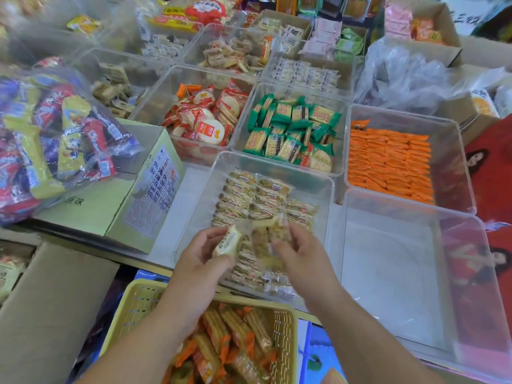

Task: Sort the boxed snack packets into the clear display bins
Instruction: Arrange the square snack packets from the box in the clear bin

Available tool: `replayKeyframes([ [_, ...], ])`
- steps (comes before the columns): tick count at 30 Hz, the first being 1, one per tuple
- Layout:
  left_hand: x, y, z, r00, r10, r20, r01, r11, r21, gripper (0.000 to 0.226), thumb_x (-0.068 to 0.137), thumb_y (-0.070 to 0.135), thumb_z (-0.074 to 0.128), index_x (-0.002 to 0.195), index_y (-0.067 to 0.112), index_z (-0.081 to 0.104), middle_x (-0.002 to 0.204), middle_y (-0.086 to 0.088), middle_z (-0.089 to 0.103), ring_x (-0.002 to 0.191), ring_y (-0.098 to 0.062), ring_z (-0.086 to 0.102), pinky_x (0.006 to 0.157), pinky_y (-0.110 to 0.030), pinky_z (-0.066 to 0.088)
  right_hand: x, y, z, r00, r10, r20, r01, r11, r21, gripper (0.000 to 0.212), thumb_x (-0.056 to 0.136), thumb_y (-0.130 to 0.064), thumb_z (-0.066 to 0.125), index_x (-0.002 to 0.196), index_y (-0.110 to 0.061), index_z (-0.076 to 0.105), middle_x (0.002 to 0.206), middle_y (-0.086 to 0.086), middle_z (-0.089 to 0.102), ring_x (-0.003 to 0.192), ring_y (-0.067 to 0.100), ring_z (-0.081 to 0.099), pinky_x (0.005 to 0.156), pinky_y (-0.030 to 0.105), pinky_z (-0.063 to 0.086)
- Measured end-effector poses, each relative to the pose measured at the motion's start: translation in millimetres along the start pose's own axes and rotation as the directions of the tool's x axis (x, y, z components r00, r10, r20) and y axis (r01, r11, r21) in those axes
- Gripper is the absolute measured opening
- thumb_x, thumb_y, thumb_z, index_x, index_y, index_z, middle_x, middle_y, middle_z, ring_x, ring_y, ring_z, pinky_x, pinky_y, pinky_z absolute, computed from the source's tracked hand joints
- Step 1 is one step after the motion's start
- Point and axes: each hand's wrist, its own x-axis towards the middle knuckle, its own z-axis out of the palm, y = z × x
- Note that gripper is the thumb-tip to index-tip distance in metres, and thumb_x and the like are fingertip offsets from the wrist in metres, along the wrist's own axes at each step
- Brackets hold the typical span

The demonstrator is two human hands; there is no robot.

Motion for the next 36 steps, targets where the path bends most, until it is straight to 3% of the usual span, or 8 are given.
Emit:
replayKeyframes([
  [3, 10, -5, -15, 0.993, -0.057, -0.099, 0.054, 0.998, -0.040, 0.038, 0.091, 0.012, 0.066, 0.101, 0.049, 0.070, 0.104, 0.021, 0.074, 0.097, -0.012, 0.071, 0.078, -0.035, 0.051, 34, -13, -33, 0.965, -0.257, -0.054, 0.219, 0.902, -0.372, 0.024, 0.100, -0.019, 0.058, 0.119, -0.032, 0.062, 0.088, -0.012, 0.066, 0.064, -0.001, 0.060, 0.050, 0.012, 0.040],
  [5, 15, -7, -23, 0.984, -0.116, -0.133, 0.101, 0.988, -0.113, 0.029, 0.082, 0.024, 0.067, 0.097, 0.047, 0.071, 0.106, 0.008, 0.076, 0.103, -0.029, 0.069, 0.083, -0.046, 0.051, 61, -22, -55, 0.920, -0.391, 0.030, 0.319, 0.701, -0.638, 0.026, 0.101, -0.021, 0.057, 0.127, -0.023, 0.061, 0.095, -0.006, 0.061, 0.079, 0.006, 0.059, 0.063, 0.021, 0.044],
  [8, 19, -8, -28, 0.983, -0.165, -0.073, 0.149, 0.971, -0.187, 0.030, 0.073, 0.031, 0.064, 0.099, 0.043, 0.073, 0.112, -0.005, 0.077, 0.114, -0.043, 0.064, 0.106, -0.065, 0.042, 101, -28, -76, 0.946, -0.280, 0.162, 0.271, 0.414, -0.869, 0.038, 0.102, -0.015, 0.051, 0.139, -0.022, 0.055, 0.124, 0.004, 0.060, 0.110, 0.028, 0.058, 0.086, 0.039, 0.052],
  [13, 24, -10, -33, 0.984, -0.176, 0.001, 0.170, 0.949, -0.265, 0.030, 0.076, 0.018, 0.070, 0.105, 0.023, 0.074, 0.113, -0.014, 0.076, 0.111, -0.038, 0.069, 0.104, -0.065, 0.042, 149, -19, -72, 0.961, -0.141, 0.238, 0.235, -0.038, -0.971, 0.043, 0.092, -0.005, 0.053, 0.127, -0.030, 0.052, 0.094, -0.006, 0.046, 0.086, 0.020, 0.045, 0.059, 0.035, 0.042],
  [19, 28, -17, -41, 0.980, -0.196, 0.029, 0.195, 0.923, -0.333, 0.021, 0.100, 0.005, 0.053, 0.106, 0.015, 0.070, 0.111, -0.013, 0.077, 0.104, -0.030, 0.074, 0.081, -0.045, 0.056, 180, 0, -51, 0.990, -0.033, 0.135, 0.135, 0.015, -0.991, 0.033, 0.082, 0.001, 0.052, 0.110, -0.015, 0.056, 0.085, -0.003, 0.054, 0.075, 0.022, 0.051, 0.067, 0.038, 0.047],
  [29, 31, -18, -45, 0.979, -0.199, 0.048, 0.203, 0.923, -0.327, 0.039, 0.104, 0.007, 0.049, 0.088, 0.028, 0.078, 0.110, -0.010, 0.078, 0.101, -0.023, 0.075, 0.073, -0.038, 0.060, 176, 16, -25, 0.997, 0.020, -0.080, -0.082, 0.185, -0.979, 0.041, 0.088, -0.012, 0.050, 0.129, -0.011, 0.050, 0.128, 0.011, 0.051, 0.122, 0.035, 0.047, 0.097, 0.046, 0.042],
  [32, 30, -20, -45, 0.983, -0.179, 0.044, 0.184, 0.936, -0.300, 0.035, 0.105, 0.008, 0.049, 0.093, 0.028, 0.076, 0.108, -0.008, 0.078, 0.098, -0.018, 0.075, 0.065, -0.027, 0.061, 156, 20, -23, 0.990, -0.134, -0.053, -0.030, 0.167, -0.986, 0.053, 0.093, -0.017, 0.050, 0.144, -0.011, 0.038, 0.145, 0.012, 0.040, 0.135, 0.036, 0.034, 0.112, 0.047, 0.029],
  [36, 30, -19, -45, 0.984, -0.175, 0.033, 0.177, 0.929, -0.324, 0.029, 0.105, 0.015, 0.051, 0.096, 0.029, 0.076, 0.113, -0.007, 0.077, 0.108, -0.025, 0.073, 0.091, -0.051, 0.058, 127, 40, -14, 0.987, -0.160, -0.021, 0.005, 0.164, -0.986, 0.077, 0.103, -0.052, 0.027, 0.159, -0.006, 0.003, 0.168, 0.018, 0.000, 0.155, 0.037, -0.005, 0.124, 0.047, 0.000],
])
